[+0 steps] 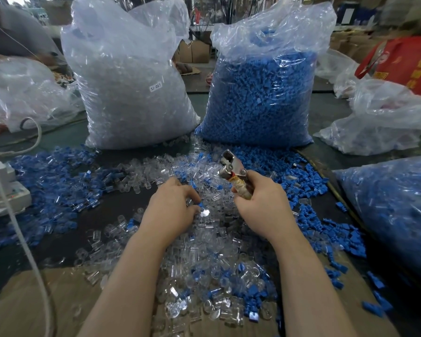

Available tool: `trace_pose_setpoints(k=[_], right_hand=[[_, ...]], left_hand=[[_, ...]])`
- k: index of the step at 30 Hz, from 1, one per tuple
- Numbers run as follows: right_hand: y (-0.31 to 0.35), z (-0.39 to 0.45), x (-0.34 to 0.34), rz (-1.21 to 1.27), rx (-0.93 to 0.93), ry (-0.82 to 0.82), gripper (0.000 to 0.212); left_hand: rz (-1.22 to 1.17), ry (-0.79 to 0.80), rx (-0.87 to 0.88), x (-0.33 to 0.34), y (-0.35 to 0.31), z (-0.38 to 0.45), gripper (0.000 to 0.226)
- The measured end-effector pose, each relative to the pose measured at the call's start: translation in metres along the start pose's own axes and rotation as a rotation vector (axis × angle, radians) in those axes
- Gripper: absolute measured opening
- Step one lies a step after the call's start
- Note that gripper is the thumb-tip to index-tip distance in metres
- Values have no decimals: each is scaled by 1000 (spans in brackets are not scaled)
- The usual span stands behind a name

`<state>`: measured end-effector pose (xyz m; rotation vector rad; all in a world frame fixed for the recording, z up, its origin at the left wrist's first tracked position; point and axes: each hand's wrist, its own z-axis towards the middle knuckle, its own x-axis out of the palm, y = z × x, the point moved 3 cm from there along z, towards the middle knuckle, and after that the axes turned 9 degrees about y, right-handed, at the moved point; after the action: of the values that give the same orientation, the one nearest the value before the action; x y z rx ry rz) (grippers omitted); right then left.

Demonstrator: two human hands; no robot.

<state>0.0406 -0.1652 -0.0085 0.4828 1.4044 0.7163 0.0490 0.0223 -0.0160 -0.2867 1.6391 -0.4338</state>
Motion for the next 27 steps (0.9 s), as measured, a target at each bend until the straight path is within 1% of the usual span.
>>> trace_pose_setpoints(k=[2, 4, 8, 11, 15, 17, 20, 24, 27], right_hand=[[0, 0, 0, -1, 2, 1, 8], [1, -1, -1, -2, 0, 3, 8], [4, 0, 0, 13, -25, -4, 5], [9, 0, 0, 44, -76, -9, 9], [14, 0, 3, 32, -121, 12, 11], [15, 1, 5, 8, -120, 7, 9], [15, 2, 5, 26, -127, 4, 9], [15, 1, 5, 88, -144, 24, 6], [13, 2, 5, 113, -121, 29, 6]], left_hand=[[-47, 6, -4, 1, 1, 0, 18], [-111, 4, 4, 1, 3, 0, 21], [-228, -31, 65, -6, -4, -1, 17], [-298, -41, 129, -13, -17, -5, 14], [-343, -63, 220, -18, -30, -9, 9], [-363, -59, 234, -20, -32, -9, 5], [-363, -50, 233, -21, -31, -9, 7], [-243, -44, 234, -21, -33, -9, 9], [-214, -56, 238, -20, -35, -9, 13]])
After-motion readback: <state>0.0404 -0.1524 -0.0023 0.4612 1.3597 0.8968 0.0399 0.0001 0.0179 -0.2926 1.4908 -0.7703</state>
